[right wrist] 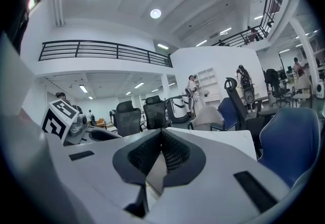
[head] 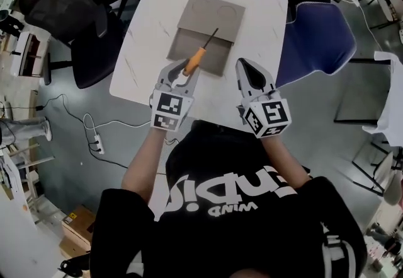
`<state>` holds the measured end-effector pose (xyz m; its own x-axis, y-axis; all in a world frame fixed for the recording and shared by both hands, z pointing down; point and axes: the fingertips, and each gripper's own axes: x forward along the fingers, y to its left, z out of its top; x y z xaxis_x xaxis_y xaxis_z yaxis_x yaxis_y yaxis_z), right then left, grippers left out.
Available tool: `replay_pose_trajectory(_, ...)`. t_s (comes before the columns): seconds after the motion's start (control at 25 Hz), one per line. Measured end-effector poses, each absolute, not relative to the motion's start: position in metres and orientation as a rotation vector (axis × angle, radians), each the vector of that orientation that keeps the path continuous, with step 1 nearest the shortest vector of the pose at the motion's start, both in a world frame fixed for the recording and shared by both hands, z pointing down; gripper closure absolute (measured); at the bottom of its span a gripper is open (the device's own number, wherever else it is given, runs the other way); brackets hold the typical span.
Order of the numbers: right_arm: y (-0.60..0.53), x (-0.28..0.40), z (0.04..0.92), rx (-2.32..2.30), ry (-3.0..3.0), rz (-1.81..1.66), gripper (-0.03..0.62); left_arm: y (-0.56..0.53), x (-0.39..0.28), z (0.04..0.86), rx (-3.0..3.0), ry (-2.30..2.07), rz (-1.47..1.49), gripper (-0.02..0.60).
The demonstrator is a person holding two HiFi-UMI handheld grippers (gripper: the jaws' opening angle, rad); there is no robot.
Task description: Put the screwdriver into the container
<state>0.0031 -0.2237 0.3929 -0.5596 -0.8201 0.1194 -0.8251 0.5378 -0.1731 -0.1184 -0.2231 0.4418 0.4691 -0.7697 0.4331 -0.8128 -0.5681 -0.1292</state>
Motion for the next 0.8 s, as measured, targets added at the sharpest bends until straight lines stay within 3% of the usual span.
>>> replay_pose_trajectory(0.4,-0.236,0.005,0.400,1.497,-2.699,0.354,0.583,-0.255,-0.119,0.489,2.764,-1.068,1.104,0.459)
replay_pose_trajectory(0.8,-0.243,0.006,0.408,1.502,-2.668,0.382,0.583,-0.279,-0.115,0.538,2.822,-0.723,1.319,0.459)
